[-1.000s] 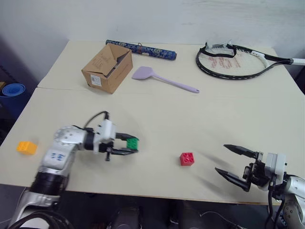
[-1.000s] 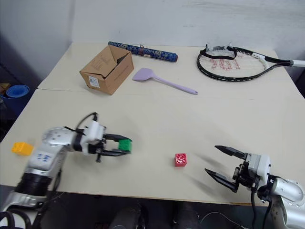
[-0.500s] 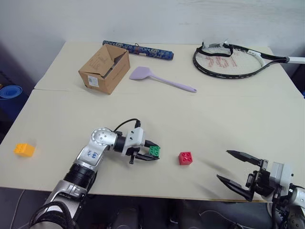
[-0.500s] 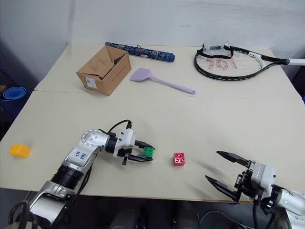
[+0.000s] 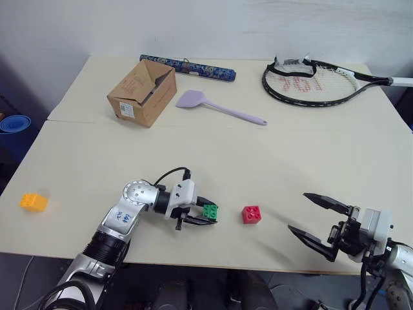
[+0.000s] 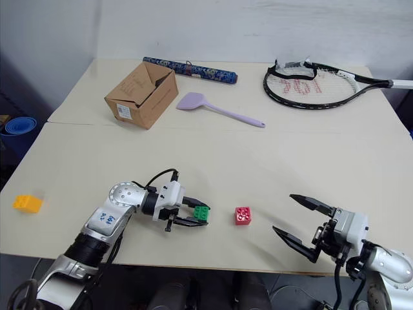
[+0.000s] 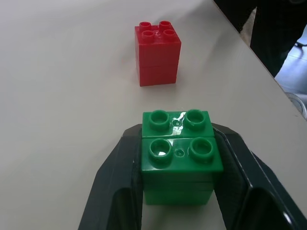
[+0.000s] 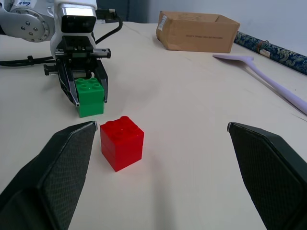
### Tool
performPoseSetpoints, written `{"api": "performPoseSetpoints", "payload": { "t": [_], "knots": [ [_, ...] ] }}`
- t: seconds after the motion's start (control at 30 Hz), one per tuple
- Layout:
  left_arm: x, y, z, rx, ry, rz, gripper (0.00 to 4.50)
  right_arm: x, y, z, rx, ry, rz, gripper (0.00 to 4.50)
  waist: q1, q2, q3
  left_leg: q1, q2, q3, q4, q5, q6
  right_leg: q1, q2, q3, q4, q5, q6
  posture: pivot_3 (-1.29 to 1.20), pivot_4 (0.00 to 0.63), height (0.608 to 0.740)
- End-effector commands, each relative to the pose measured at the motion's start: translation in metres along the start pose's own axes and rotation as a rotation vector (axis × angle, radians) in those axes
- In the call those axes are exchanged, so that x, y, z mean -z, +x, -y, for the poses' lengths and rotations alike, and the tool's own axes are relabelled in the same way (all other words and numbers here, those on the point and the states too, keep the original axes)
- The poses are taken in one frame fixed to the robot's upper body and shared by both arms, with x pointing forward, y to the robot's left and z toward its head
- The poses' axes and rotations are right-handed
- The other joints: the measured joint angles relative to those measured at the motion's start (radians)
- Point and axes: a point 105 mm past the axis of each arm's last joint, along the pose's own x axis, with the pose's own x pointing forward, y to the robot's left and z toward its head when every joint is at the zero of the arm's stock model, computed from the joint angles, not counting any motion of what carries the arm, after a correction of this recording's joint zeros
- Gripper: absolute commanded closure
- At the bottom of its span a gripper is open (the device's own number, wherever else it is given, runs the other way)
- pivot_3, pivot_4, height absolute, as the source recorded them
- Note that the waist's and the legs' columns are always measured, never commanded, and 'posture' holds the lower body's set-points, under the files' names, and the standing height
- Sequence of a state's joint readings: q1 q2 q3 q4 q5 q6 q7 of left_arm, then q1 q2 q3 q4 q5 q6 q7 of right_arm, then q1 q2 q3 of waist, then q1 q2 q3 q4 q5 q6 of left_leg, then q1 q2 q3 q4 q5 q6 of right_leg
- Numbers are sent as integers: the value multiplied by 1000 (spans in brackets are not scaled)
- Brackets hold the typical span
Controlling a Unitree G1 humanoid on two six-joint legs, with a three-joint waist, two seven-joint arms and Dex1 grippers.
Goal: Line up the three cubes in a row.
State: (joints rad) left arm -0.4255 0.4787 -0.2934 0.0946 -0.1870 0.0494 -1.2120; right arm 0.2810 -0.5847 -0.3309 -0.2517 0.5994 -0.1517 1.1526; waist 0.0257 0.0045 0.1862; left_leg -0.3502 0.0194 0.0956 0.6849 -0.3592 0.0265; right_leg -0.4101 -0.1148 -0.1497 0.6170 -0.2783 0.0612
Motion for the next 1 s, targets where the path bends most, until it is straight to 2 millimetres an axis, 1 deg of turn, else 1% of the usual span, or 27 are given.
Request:
{"api": "performPoseSetpoints", "payload": {
  "t": [0.03,0.1,0.2,0.27,0.37,0.43,0.5,0.53,0.63,0.73,0.8,0.87,0.9,0.97,1.0],
  "knots": [
    [12,-9,3,-13,5,-53,2992,-10,4,1,-22,-34,10,0,0,0,0,0,0,0,0,0,0,0,0,0,0,0,0,0,150,740],
    [13,-12,4,-16,-1,-52,2992,-10,6,2,-26,-33,10,0,-3,0,0,0,0,0,0,0,0,0,0,0,0,0,0,0,150,740],
    [14,-9,7,-1,-11,-50,2992,-11,8,3,-39,-28,10,0,-2,0,0,0,0,0,0,0,0,0,0,0,0,0,0,0,150,740],
    [13,-6,8,3,-19,-42,2239,-12,10,3,-48,-26,12,0,-3,0,0,1,0,0,0,0,0,0,0,0,1,0,0,0,150,740],
    [13,-5,5,-31,-15,-31,1373,-14,12,4,-61,-27,15,0,-1,0,0,0,0,0,0,0,0,0,0,0,1,0,0,0,150,740],
    [14,-7,3,-63,-4,-30,753,-15,12,5,-69,-27,16,0,0,0,0,0,0,0,0,0,0,0,0,0,0,0,0,0,150,740],
    [12,-14,0,-112,8,-21,118,-15,13,5,-86,-28,15,0,1,0,0,0,0,0,0,0,0,0,0,0,0,0,0,0,150,740],
    [10,-19,1,-127,12,-15,26,-15,14,5,-97,-30,14,0,0,0,0,0,0,0,0,0,1,0,0,0,0,0,0,0,150,740],
    [4,-36,7,-172,9,8,26,-15,14,4,-122,-31,13,0,-5,0,0,0,0,0,0,0,0,0,0,0,0,0,0,0,150,740],
    [-2,-63,18,-233,-19,29,26,-15,13,5,-150,-39,9,0,-7,0,0,0,1,0,0,0,0,0,0,0,0,0,0,0,150,740],
    [-4,-73,24,-258,-30,30,26,-15,13,5,-162,-43,8,0,-5,0,0,0,1,0,0,0,0,0,0,0,0,0,0,0,150,740],
    [-3,-94,28,-367,-43,24,26,-16,13,7,-180,-59,14,0,-5,0,0,0,1,0,0,0,0,0,-1,0,-3,0,0,0,150,740],
    [-9,-112,25,-514,-72,69,26,-17,13,8,-190,-80,27,0,-4,0,0,0,1,0,0,-1,0,0,-1,0,-5,0,0,0,150,740],
    [-16,-137,25,-724,-113,130,26,-19,13,9,-200,-107,54,0,-5,0,0,0,2,-1,0,-1,1,0,-1,0,-5,0,0,0,150,740],
    [-14,-153,29,-854,-149,157,26,-20,12,9,-210,-114,79,0,-4,0,0,0,2,-1,0,-1,1,0,-1,0,-6,0,0,0,150,740]
  ]
}}
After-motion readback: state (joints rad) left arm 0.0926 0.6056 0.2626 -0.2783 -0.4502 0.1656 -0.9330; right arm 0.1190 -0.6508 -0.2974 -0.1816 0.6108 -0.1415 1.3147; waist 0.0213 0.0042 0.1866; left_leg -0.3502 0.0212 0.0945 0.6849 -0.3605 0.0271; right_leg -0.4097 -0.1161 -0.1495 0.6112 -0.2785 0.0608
